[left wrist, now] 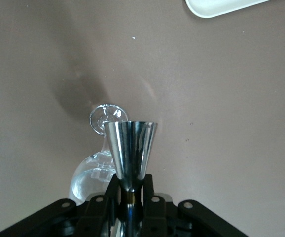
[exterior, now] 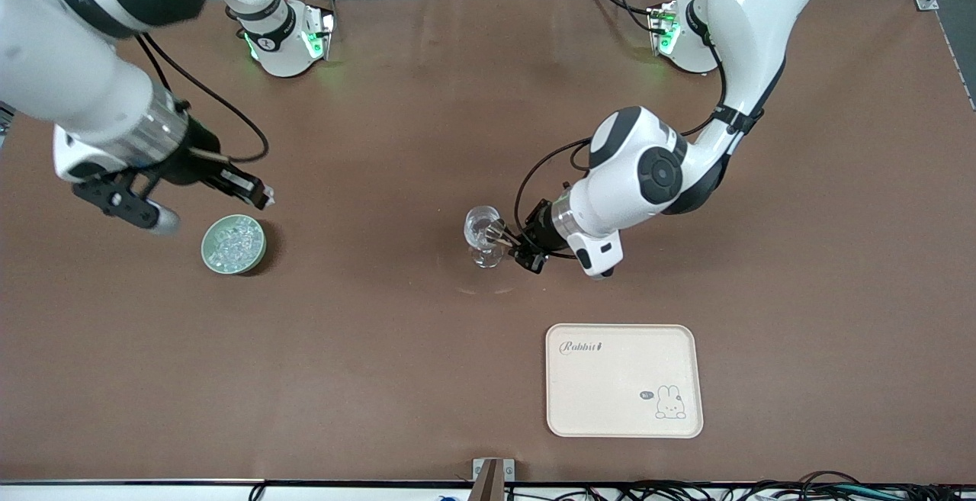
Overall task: Pour wine and add ice with both arms
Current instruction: 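Tilt the jigger over the wine glass rim with the left gripper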
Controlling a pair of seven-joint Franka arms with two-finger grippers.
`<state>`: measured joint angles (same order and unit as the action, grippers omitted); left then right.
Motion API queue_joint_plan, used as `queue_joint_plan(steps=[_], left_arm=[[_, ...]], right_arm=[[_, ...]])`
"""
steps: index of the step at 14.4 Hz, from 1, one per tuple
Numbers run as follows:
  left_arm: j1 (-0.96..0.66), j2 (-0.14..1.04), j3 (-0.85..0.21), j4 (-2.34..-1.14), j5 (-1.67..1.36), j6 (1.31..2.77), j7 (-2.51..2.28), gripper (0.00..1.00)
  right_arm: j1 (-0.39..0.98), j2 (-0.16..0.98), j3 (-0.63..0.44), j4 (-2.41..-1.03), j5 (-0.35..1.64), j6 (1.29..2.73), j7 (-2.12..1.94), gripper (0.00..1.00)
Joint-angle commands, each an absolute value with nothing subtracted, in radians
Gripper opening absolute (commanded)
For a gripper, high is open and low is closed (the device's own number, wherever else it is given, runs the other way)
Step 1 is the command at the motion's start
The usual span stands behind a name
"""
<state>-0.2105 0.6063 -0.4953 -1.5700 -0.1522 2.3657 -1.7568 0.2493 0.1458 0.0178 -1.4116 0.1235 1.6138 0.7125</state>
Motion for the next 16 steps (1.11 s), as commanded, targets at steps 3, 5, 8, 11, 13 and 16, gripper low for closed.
queue_joint_plan(steps=[3, 5, 8, 11, 13, 16], left_arm=[[-0.221, 0.637, -0.537, -1.548, 0.072, 2.379, -1.896, 0.01], [-0.222, 0.637, -0.545, -1.549, 0.109, 2.379, -1.911, 0.01], [-0.224, 0.632, -0.549, -1.548, 0.150, 2.379, -1.940, 0.01], [-0.222, 0.629, -0.564, -1.548, 0.224, 2.379, -1.983, 0.01], [-0.222, 0.626, -0.571, -1.548, 0.279, 2.378, -2.012, 0.02], [-0.222, 0.618, -0.587, -1.548, 0.314, 2.368, -2.026, 0.03]], right_arm=[[0.209, 0.040, 0.018, -1.450, 0.111, 1.552, 0.710, 0.03], [0.207, 0.037, 0.018, -1.450, 0.103, 1.549, 0.707, 0.03], [0.206, 0.038, 0.018, -1.450, 0.097, 1.551, 0.690, 0.03], [0.206, 0.038, 0.018, -1.451, 0.097, 1.555, 0.690, 0.04], [0.207, 0.038, 0.018, -1.451, 0.097, 1.557, 0.690, 0.04], [0.207, 0.038, 0.018, -1.451, 0.097, 1.559, 0.690, 0.04]])
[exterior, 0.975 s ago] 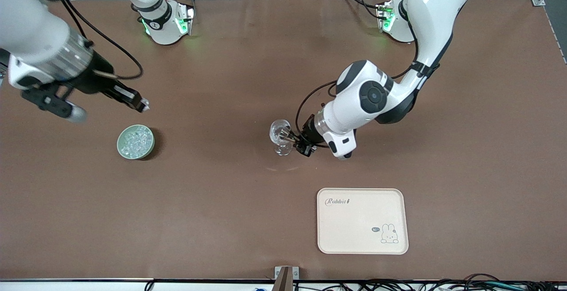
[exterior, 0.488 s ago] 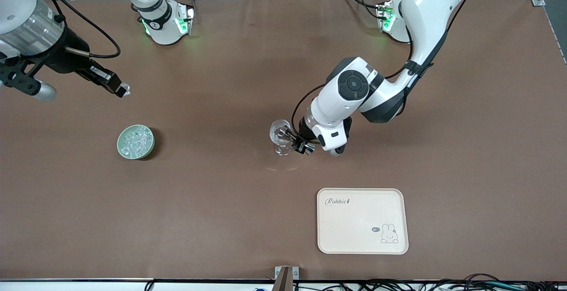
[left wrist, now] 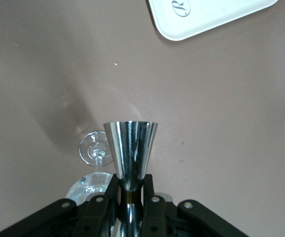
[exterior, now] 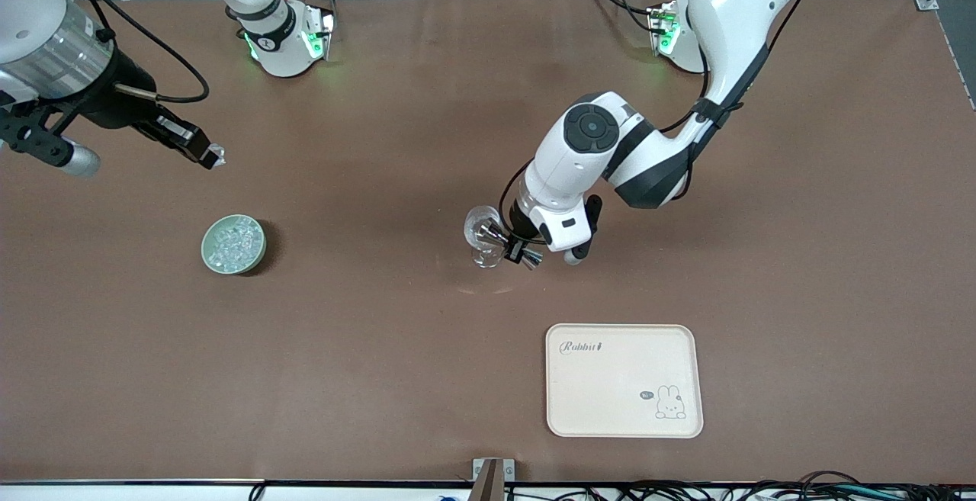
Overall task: Pour wine and add ice with both arms
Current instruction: 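Tilt the jigger over the wine glass rim with the left gripper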
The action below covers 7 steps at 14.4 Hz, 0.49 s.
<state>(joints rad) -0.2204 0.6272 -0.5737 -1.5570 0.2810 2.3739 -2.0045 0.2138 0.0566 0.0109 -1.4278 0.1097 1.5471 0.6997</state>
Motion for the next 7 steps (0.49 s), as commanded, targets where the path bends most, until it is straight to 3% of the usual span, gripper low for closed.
queue_joint_plan(steps=[1, 7], left_arm=[[-0.222, 0.612, -0.588, -1.548, 0.324, 2.367, -2.026, 0.03], [-0.221, 0.607, -0.603, -1.548, 0.409, 2.310, -2.026, 0.02]], right_arm=[[0.207, 0.038, 0.018, -1.451, 0.097, 1.559, 0.690, 0.04], [0.209, 0.040, 0.020, -1.450, 0.097, 1.563, 0.690, 0.04]])
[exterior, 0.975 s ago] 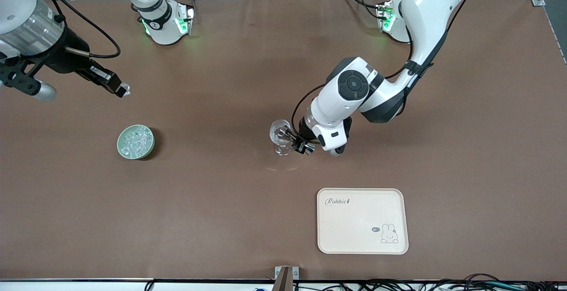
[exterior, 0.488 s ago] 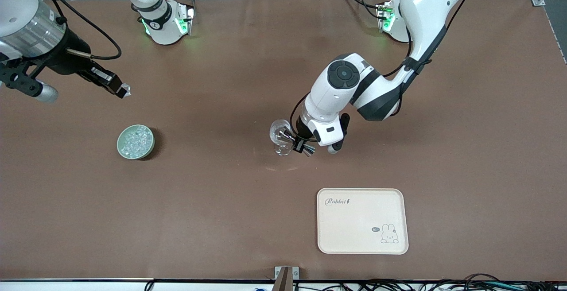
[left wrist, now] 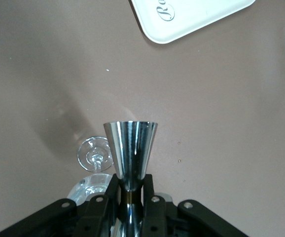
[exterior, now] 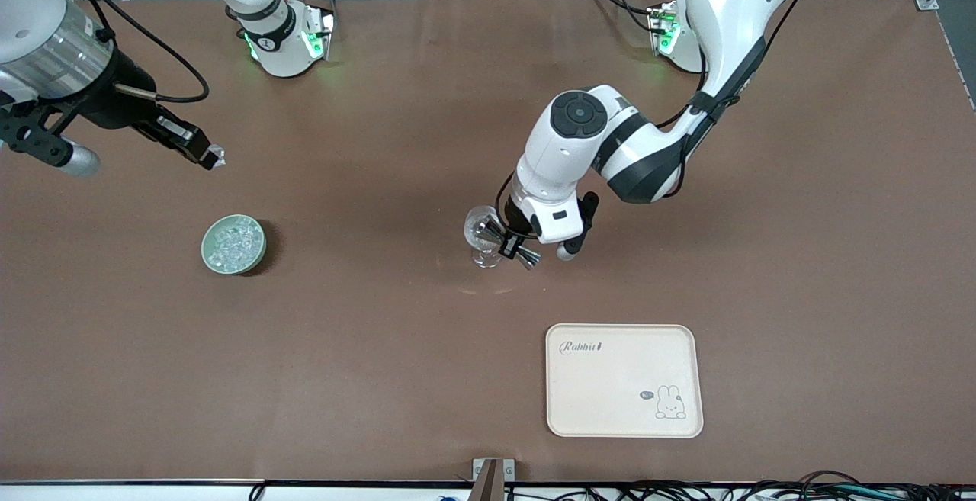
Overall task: Pour wine and add ice with both arms
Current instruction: 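Tilt the jigger over the wine glass rim with the left gripper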
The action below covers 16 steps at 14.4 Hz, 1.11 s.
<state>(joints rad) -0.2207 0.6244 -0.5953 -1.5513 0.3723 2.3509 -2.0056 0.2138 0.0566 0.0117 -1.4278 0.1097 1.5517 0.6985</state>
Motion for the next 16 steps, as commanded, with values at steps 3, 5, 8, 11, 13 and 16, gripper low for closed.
queue_joint_plan(steps=[3, 5, 8, 11, 13, 16], left_arm=[[-0.224, 0.607, -0.607, -1.549, 0.435, 2.295, -2.026, 0.01], [-0.222, 0.609, -0.618, -1.548, 0.475, 2.270, -2.034, 0.02], [-0.222, 0.607, -0.621, -1.548, 0.499, 2.267, -2.057, 0.01], [-0.224, 0.607, -0.623, -1.546, 0.499, 2.255, -2.057, 0.01], [-0.229, 0.606, -0.627, -1.546, 0.541, 2.243, -2.060, 0.01], [-0.209, 0.606, -0.650, -1.525, 0.528, 2.237, -2.088, 0.01]], right_arm=[[0.209, 0.040, 0.018, -1.450, 0.097, 1.563, 0.689, 0.04], [0.209, 0.040, 0.020, -1.450, 0.097, 1.563, 0.689, 0.04], [0.209, 0.040, 0.020, -1.450, 0.097, 1.563, 0.689, 0.04], [0.209, 0.040, 0.020, -1.450, 0.097, 1.563, 0.689, 0.04], [0.209, 0.040, 0.020, -1.450, 0.097, 1.563, 0.689, 0.04], [0.207, 0.040, 0.020, -1.450, 0.097, 1.563, 0.689, 0.04]])
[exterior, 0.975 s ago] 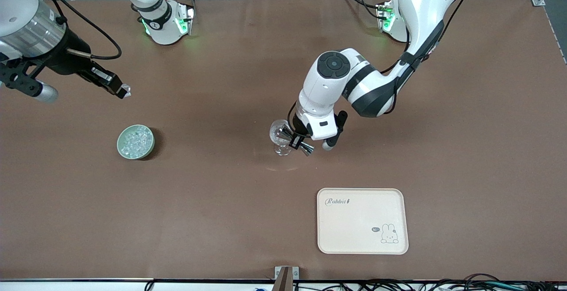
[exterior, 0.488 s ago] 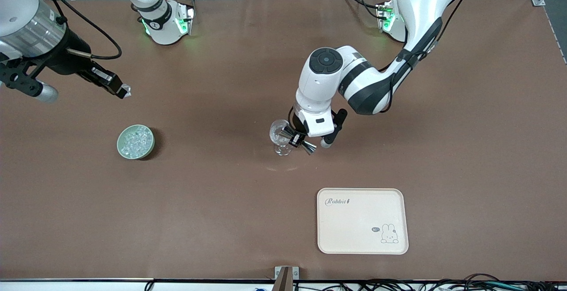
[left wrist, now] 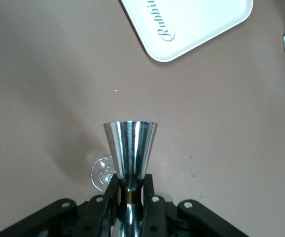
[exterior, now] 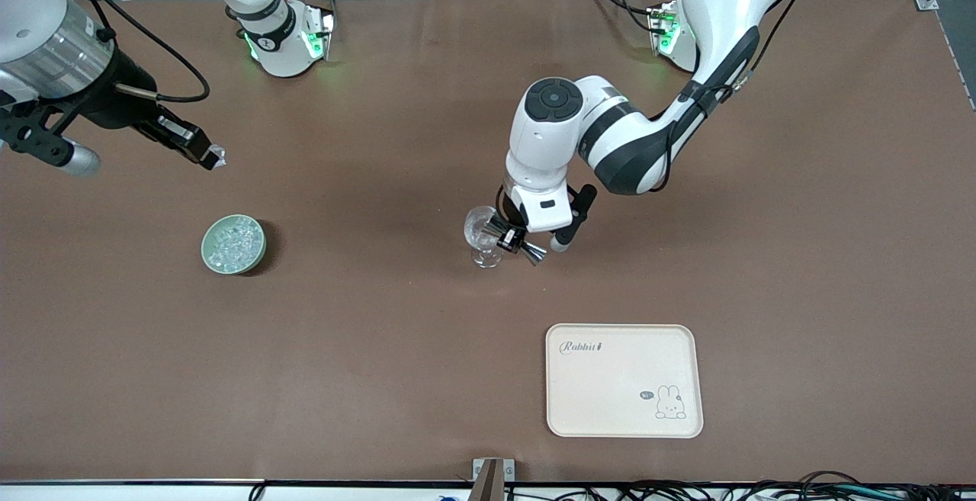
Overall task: Pour wine and add ice with both arms
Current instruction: 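Tilt the jigger over the wine glass rim with the left gripper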
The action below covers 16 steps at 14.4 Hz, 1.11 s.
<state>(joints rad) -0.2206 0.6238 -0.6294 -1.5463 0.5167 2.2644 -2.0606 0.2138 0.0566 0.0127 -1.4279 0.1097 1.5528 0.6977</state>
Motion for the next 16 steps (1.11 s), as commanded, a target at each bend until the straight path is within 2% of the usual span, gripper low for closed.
queue_joint_plan(steps=[1, 10, 16], left_arm=[[-0.201, 0.606, -0.652, -1.514, 0.497, 2.237, -2.086, 0.01], [-0.183, 0.586, -0.620, -1.508, 0.186, 2.241, -1.935, 0.01], [-0.186, 0.528, -0.474, -1.525, -0.216, 2.235, -1.593, 0.01]], right_arm=[[0.209, 0.040, 0.020, -1.450, 0.097, 1.563, 0.689, 0.04], [0.219, 0.040, 0.024, -1.450, 0.097, 1.555, 0.693, 0.04], [0.337, 0.051, 0.026, -1.445, 0.095, 1.569, 0.774, 0.04]])
